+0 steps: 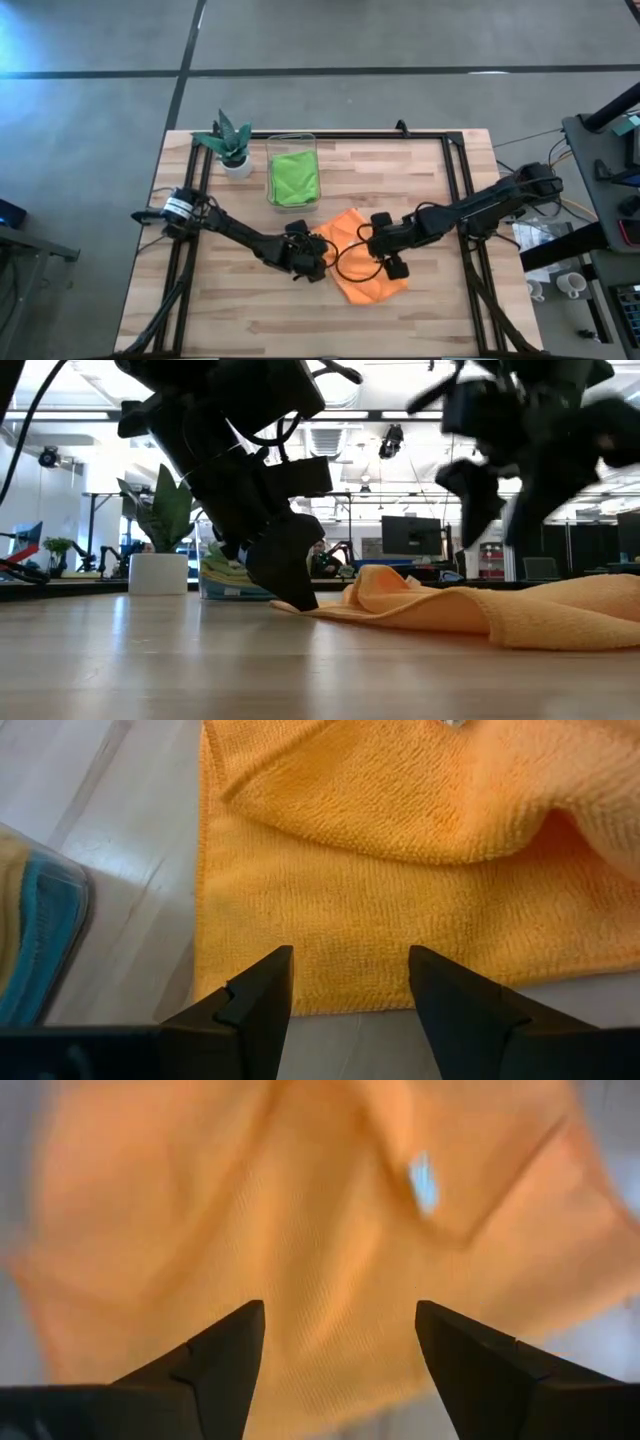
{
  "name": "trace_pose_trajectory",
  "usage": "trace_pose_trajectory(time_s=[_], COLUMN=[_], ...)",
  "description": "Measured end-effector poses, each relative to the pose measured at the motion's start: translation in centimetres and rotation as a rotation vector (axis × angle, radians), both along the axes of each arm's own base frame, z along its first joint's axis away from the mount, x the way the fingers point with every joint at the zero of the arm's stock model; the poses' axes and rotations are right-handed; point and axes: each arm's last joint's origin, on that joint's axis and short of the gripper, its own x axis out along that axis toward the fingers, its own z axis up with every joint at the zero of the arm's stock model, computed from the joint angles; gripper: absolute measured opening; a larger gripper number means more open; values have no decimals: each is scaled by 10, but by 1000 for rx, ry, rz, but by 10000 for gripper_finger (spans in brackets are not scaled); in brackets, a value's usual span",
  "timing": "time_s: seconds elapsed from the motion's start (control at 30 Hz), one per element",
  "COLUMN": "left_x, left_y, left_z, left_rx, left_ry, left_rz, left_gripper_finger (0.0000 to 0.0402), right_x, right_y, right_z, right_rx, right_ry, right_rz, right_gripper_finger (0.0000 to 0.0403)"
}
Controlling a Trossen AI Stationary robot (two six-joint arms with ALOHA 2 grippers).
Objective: Fold microfiber towels
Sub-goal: Fold the orange microfiber cloth
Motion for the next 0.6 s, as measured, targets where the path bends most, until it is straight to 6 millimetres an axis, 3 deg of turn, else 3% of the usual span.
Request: trace_pose_trajectory(time_s=[0.1,0.23,0.33,0.43,0.53,0.6], left_x=[-1,-1,1,10,22,26], left_y=[0,-4,-12,-24,-34,-35], left_z=[7,32,55,65,63,49], left_rx=[-29,-78,-155,-207,-266,-264], left_ry=[-19,-77,-198,-358,-484,-476], left_rz=[-10,-34,-53,-135,-218,-224], left_gripper_finger=[187,187,187,187,187,187], right_x=[2,-3,-3,-4,-9,-15], right_y=[10,24,34,44,57,65], right_z=[6,-3,-9,-11,-1,3], right_rx=[59,63,50,50,79,61], right_ry=[-58,-3,-2,12,36,54], right_rz=[-29,-32,-64,-127,-161,-155], right_gripper_finger=[260,263,261,256,245,225])
